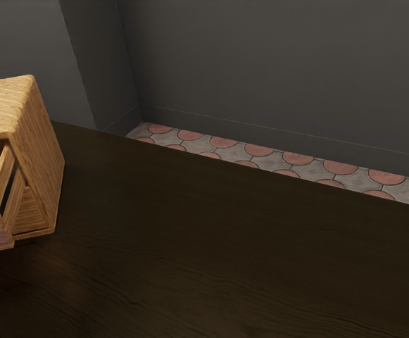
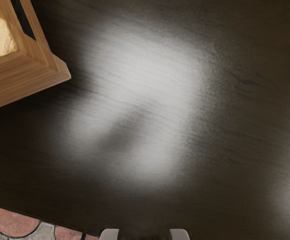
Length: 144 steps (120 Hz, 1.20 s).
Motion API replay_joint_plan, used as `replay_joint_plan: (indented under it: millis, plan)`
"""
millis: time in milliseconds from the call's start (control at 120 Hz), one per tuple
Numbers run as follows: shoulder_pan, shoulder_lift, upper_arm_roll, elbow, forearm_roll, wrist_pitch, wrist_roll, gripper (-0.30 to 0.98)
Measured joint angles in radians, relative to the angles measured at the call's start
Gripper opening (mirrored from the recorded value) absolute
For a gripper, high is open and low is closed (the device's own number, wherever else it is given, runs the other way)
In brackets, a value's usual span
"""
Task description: Push the drawer handle with one arm to close the drawer
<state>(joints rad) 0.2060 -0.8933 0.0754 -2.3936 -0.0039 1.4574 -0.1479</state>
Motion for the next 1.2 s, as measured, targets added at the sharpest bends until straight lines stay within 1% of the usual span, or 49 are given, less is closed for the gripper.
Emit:
replay_joint_plan:
  millis: [133,333,475,808,992,1200]
  plan:
    - [0.011,-0.008,0.089,-0.036,0.068,0.003,-0.103,-0.05]
    - [0.012,0.011,0.19,-0.075,0.143,0.015,-0.221,-0.08]
    - [0.012,0.02,0.255,-0.107,0.181,0.033,-0.284,-0.09]
    - [0.01,0.043,0.328,-0.115,0.265,0.078,-0.38,-0.1]
    - [0.01,0.058,0.334,-0.112,0.298,0.102,-0.403,-0.1]
    - [0.008,0.107,0.336,-0.096,0.336,0.156,-0.398,-0.1]
